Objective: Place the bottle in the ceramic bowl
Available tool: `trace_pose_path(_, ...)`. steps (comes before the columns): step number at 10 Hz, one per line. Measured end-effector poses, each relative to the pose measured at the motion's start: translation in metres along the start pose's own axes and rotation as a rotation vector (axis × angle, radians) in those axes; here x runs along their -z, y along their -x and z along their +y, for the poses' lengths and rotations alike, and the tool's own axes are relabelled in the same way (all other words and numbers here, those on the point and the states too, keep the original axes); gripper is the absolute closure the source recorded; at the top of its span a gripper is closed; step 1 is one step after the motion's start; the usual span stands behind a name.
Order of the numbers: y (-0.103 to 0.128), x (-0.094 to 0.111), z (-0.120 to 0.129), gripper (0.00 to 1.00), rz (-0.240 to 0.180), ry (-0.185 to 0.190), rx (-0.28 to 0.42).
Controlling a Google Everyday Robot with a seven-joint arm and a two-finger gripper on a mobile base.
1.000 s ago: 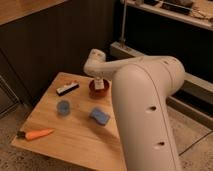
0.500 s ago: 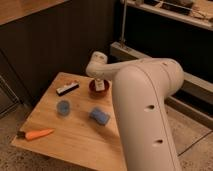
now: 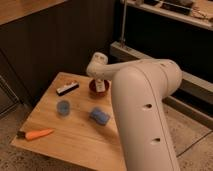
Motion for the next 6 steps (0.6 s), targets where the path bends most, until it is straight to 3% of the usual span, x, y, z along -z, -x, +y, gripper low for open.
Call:
trace_pose_path(4,0.0024,-0.001,0.0009,0.2,-0.001,-0.005,0.004)
trace_pose_path(6,0.0029,-0.0006,0.0041,0.2,-0.002,0.003,0.008)
